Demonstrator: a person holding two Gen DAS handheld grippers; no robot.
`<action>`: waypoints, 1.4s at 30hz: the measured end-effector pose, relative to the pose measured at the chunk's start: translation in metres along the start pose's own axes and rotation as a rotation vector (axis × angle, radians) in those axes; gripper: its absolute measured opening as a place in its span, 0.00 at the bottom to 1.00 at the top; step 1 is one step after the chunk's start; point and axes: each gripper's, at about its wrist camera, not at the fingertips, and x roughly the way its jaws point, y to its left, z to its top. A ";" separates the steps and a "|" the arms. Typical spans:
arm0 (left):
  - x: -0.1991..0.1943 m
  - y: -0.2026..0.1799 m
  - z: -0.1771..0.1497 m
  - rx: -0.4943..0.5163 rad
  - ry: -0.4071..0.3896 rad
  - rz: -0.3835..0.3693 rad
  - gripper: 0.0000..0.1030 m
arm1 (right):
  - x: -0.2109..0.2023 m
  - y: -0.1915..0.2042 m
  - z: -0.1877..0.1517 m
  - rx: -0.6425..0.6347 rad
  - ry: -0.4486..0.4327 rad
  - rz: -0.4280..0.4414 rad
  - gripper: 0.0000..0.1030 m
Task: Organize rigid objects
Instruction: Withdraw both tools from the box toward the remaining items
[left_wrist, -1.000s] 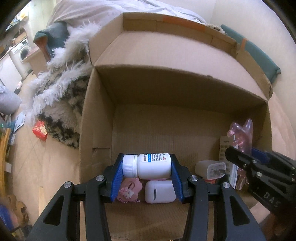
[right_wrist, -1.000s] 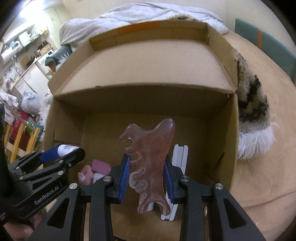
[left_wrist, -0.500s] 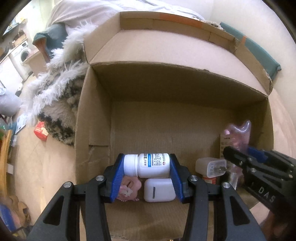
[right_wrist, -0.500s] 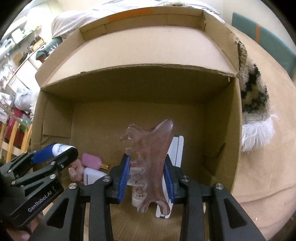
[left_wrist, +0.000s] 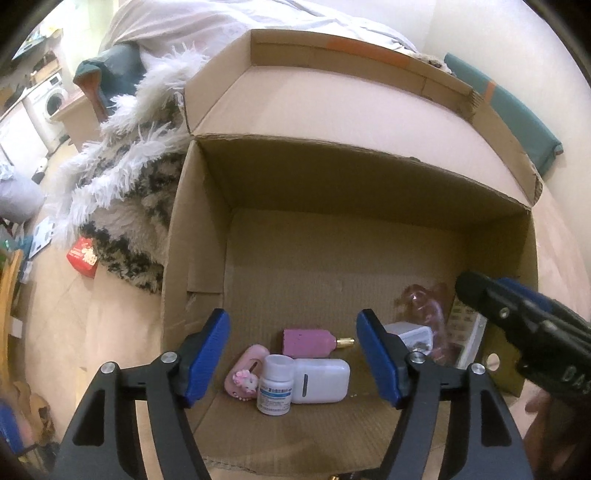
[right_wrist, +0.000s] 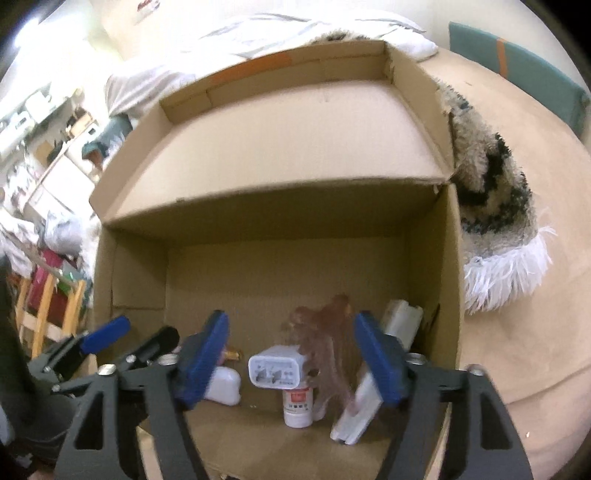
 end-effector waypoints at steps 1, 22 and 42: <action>0.000 0.001 0.000 -0.002 -0.001 -0.001 0.67 | -0.001 0.000 0.001 0.005 -0.007 -0.001 0.87; -0.063 0.032 -0.004 -0.094 -0.056 0.035 0.67 | -0.038 0.003 0.001 0.047 -0.085 0.080 1.00; -0.086 0.054 -0.073 -0.115 -0.035 0.084 0.67 | -0.079 0.011 -0.066 -0.001 -0.053 0.084 1.00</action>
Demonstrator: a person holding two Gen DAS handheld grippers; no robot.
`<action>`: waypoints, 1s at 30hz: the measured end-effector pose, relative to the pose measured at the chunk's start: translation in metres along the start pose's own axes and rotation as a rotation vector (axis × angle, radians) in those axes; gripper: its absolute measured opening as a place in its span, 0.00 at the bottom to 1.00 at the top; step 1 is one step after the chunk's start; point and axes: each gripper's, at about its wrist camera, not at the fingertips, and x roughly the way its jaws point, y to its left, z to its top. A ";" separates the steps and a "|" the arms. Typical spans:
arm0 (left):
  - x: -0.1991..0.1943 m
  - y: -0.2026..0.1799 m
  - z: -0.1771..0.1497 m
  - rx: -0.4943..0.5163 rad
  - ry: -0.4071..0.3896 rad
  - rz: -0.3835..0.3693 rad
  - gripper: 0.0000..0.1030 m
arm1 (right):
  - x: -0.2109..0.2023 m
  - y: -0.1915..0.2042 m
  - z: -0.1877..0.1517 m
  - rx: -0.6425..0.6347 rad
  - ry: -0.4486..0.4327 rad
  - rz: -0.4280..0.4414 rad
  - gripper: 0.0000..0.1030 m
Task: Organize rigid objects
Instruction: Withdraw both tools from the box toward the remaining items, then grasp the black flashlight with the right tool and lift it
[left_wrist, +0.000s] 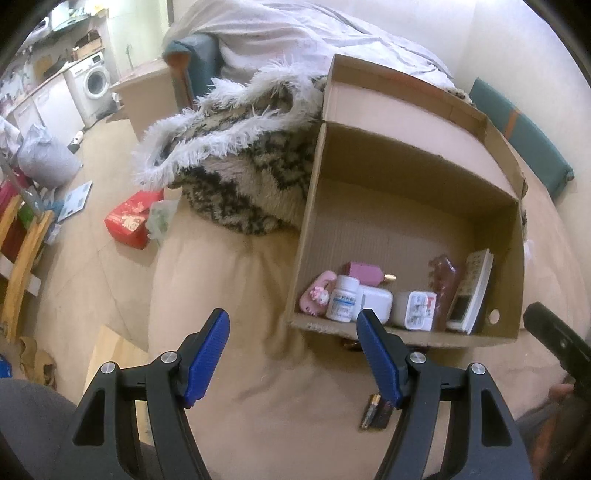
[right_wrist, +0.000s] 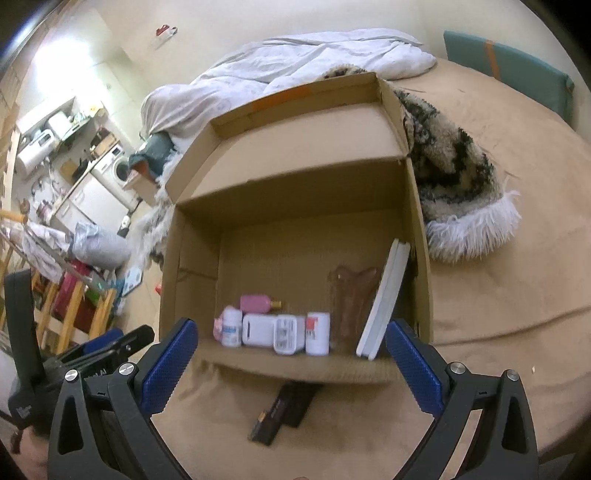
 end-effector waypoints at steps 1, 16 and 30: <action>0.000 0.000 -0.002 0.003 -0.004 0.003 0.67 | 0.000 0.000 -0.003 0.001 0.003 -0.003 1.00; 0.030 0.007 -0.011 -0.067 0.113 -0.015 0.67 | 0.066 -0.030 -0.045 0.105 0.367 0.011 0.73; 0.040 0.020 -0.012 -0.109 0.181 -0.028 0.67 | 0.140 -0.025 -0.057 0.207 0.510 -0.086 0.41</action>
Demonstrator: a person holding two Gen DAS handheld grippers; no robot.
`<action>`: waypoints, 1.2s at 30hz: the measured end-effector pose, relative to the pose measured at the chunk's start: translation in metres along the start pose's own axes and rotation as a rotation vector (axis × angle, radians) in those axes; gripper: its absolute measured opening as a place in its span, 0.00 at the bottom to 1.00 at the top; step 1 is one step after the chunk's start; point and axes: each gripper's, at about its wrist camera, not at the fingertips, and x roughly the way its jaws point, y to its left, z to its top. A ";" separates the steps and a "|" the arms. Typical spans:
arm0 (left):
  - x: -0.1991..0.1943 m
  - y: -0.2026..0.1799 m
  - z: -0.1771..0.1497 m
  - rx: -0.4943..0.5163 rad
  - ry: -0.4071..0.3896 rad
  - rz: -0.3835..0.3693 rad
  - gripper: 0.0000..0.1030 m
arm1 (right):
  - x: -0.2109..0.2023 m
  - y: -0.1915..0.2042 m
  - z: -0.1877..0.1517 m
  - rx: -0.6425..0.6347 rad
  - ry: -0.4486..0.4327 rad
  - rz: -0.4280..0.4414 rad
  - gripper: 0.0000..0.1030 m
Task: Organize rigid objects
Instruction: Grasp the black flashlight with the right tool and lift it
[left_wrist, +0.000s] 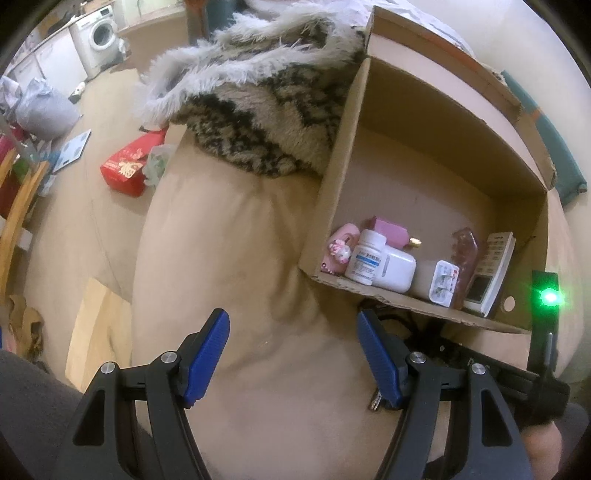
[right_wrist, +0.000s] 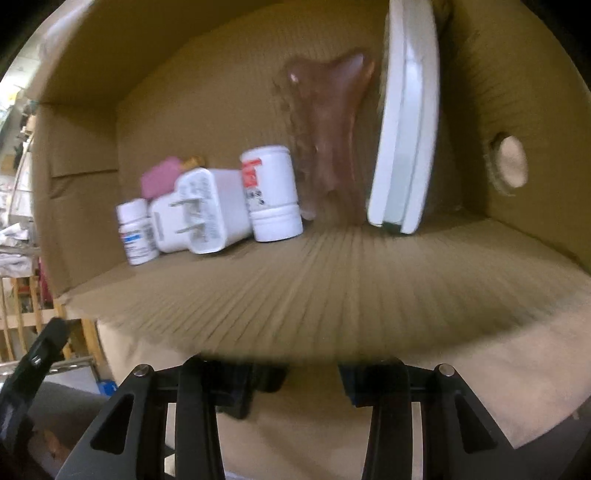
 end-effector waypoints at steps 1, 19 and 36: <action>0.001 0.001 0.000 -0.004 0.002 -0.001 0.67 | 0.001 0.002 0.001 -0.011 -0.007 -0.010 0.40; 0.014 0.000 0.002 -0.027 0.044 0.004 0.67 | -0.104 0.014 -0.061 -0.284 -0.191 0.069 0.18; 0.030 -0.012 -0.006 0.008 0.078 0.003 0.67 | -0.178 0.017 -0.067 -0.368 -0.512 0.201 0.18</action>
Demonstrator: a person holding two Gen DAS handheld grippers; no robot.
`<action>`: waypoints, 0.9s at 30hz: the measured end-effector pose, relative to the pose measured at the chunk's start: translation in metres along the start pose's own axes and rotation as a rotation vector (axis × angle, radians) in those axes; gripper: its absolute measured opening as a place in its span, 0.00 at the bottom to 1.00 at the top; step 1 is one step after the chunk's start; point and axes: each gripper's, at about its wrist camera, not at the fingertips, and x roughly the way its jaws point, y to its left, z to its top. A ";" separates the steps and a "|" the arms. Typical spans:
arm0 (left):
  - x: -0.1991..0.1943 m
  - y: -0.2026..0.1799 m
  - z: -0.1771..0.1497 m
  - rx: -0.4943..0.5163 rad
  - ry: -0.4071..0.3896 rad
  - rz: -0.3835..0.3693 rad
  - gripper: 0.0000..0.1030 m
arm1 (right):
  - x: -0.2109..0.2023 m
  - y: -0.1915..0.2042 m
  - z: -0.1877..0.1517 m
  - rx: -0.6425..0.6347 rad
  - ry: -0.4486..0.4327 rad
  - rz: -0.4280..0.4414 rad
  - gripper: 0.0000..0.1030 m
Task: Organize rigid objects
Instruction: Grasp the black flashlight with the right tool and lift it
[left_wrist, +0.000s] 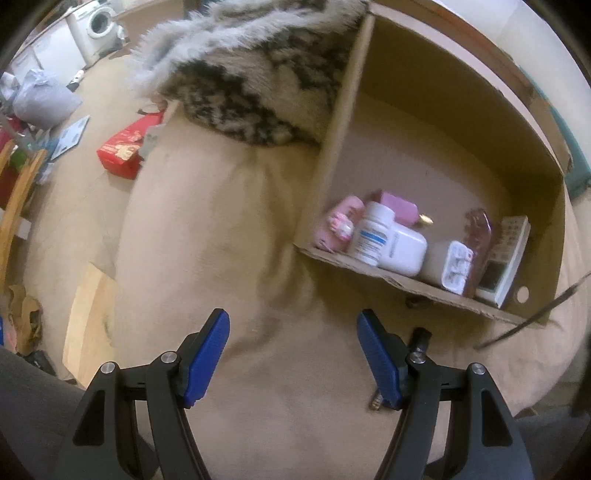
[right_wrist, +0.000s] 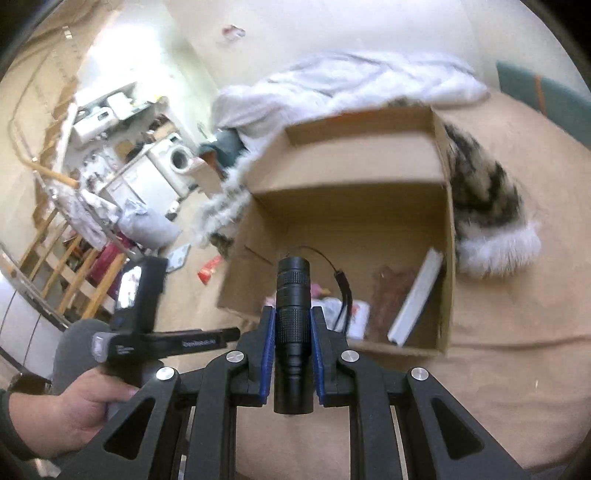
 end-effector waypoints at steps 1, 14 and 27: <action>0.002 -0.005 0.000 0.016 0.008 -0.016 0.67 | 0.006 -0.005 -0.001 0.021 0.027 -0.021 0.18; 0.037 -0.106 -0.011 0.234 0.002 -0.034 0.67 | 0.041 -0.053 -0.019 0.167 0.195 -0.197 0.18; 0.084 -0.136 -0.001 0.218 0.002 0.097 0.43 | 0.037 -0.064 -0.020 0.206 0.203 -0.197 0.18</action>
